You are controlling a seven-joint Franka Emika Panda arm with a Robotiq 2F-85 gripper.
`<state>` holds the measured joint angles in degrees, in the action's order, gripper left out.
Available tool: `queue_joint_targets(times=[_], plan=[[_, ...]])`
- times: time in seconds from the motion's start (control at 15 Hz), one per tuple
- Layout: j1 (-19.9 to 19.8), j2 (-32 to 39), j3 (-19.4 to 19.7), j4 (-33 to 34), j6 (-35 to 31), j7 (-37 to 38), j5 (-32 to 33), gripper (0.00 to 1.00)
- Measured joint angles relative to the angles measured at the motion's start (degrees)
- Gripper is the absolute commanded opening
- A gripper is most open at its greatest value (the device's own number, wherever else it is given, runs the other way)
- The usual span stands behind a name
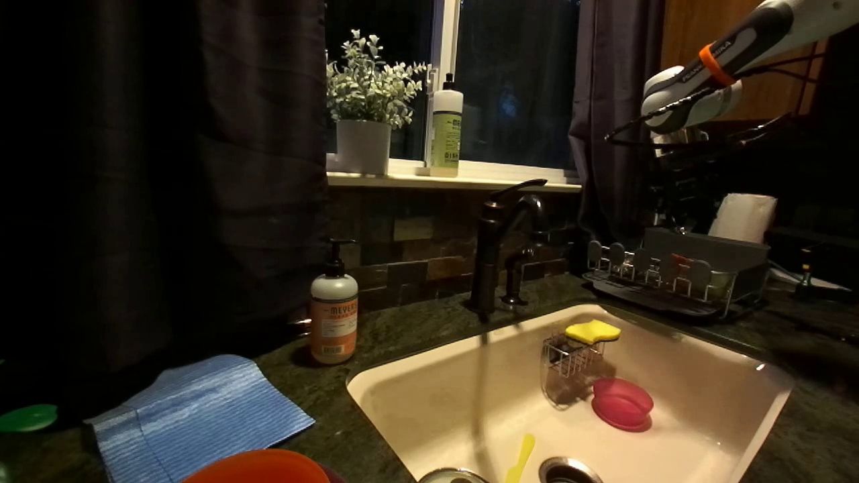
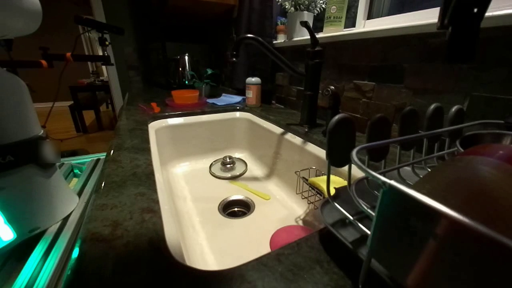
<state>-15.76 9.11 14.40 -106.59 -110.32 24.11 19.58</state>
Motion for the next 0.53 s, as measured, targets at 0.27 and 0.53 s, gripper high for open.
queue_joint_targets(times=[0.27, 0.53], plan=[[-0.45, 3.11, 1.51, 2.86, 0.00, -2.40, -1.25, 1.00], [-1.19, 6.02, 2.54, 4.96, 0.00, -4.32, -3.47, 1.00]])
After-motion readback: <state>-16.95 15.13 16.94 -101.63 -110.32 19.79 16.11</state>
